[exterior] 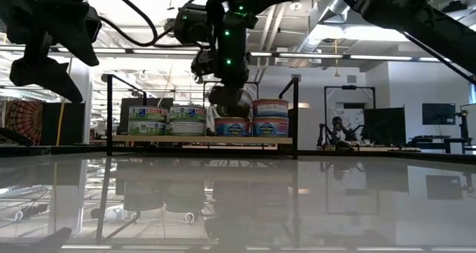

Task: Stack canned seafood by type on shelf
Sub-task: Stack the blue tuna can on top of the blue tuna can on the shelf, then return to Home Position

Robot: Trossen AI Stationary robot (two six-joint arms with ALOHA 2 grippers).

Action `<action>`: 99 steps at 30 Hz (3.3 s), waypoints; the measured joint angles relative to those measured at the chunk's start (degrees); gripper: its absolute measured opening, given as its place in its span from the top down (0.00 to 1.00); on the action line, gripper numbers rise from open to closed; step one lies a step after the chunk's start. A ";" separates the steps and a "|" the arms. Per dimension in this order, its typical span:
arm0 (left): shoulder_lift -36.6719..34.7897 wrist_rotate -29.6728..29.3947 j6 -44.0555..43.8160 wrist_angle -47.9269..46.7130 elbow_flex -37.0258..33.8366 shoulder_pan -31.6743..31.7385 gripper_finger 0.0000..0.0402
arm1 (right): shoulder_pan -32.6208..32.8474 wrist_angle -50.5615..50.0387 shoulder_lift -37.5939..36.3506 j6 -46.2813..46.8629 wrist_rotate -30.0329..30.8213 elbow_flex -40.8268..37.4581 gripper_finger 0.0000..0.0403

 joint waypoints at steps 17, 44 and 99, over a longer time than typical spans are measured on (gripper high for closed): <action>0.00 0.68 -0.11 -1.19 0.01 0.00 0.17 | 1.33 -0.62 0.00 0.21 -4.88 0.00 0.27; 0.00 0.90 -1.13 -1.06 0.00 0.00 0.17 | 0.57 -4.75 -1.62 2.88 -11.82 0.55 0.28; -11.21 21.10 70.21 41.56 -22.97 22.66 0.17 | 24.60 35.09 -46.02 29.55 -38.42 -70.35 0.28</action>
